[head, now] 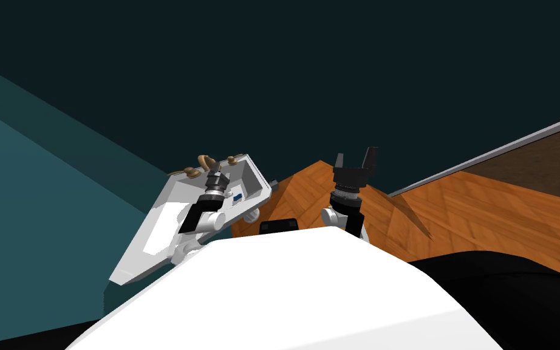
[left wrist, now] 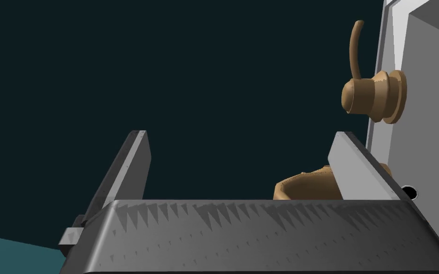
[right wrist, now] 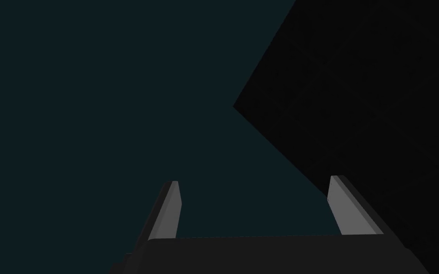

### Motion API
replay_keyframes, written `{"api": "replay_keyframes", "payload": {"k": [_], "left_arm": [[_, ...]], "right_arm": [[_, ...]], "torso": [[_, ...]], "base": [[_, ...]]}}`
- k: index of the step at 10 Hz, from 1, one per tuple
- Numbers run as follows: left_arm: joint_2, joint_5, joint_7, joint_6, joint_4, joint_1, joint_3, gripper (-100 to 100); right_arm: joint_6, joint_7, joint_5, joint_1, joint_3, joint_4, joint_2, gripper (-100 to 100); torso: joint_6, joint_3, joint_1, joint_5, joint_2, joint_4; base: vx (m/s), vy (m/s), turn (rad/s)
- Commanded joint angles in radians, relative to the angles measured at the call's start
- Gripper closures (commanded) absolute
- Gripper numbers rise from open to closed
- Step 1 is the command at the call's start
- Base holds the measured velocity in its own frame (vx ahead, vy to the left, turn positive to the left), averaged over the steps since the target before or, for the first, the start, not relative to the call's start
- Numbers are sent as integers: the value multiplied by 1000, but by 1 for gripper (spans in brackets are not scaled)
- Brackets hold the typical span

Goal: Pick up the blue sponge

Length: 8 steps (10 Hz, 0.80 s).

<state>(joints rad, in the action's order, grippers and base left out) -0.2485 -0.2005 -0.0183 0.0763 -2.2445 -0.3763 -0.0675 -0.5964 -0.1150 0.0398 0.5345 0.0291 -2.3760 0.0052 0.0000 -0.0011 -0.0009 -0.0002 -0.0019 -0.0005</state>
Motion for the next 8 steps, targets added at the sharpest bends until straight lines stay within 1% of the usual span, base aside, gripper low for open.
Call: {"api": "replay_keyframes", "payload": {"k": [1, 2, 4, 5, 6, 7, 8], "left_arm": [[-9, -13, 5, 50, 7, 2, -4, -100], [-24, -36, 14, 79, 13, 11, -13, -100], [-24, -36, 14, 116, 13, 11, -13, -100], [-38, -60, 23, 150, 20, 21, -21, -100], [-38, -60, 23, 177, 20, 21, -21, -100], [-53, -85, 35, 206, 29, 32, -29, -100], [-53, -85, 35, 237, 29, 32, -29, -100]], "right_arm": [[0, 0, 0, 0, 0, 0, 0, 0], [0, 0, 0, 0, 0, 0, 0, 0], [0, 0, 0, 0, 0, 0, 0, 0], [0, 0, 0, 0, 0, 0, 0, 0], [0, 0, 0, 0, 0, 0, 0, 0], [0, 0, 0, 0, 0, 0, 0, 0], [0, 0, 0, 0, 0, 0, 0, 0]], "torso": [[0, 0, 0, 0, 0, 0], [0, 0, 0, 0, 0, 0], [0, 0, 0, 0, 0, 0], [0, 0, 1, 0, 1, 0], [0, 0, 0, 0, 1, 0], [0, 0, 0, 0, 0, 0], [0, 0, 0, 0, 0, 0]], "base": [[26, -17, 18], [27, -19, 27], [17, -11, 11], [20, -10, 33], [22, -13, 18], [39, -15, 30], [33, -13, 16]]}}
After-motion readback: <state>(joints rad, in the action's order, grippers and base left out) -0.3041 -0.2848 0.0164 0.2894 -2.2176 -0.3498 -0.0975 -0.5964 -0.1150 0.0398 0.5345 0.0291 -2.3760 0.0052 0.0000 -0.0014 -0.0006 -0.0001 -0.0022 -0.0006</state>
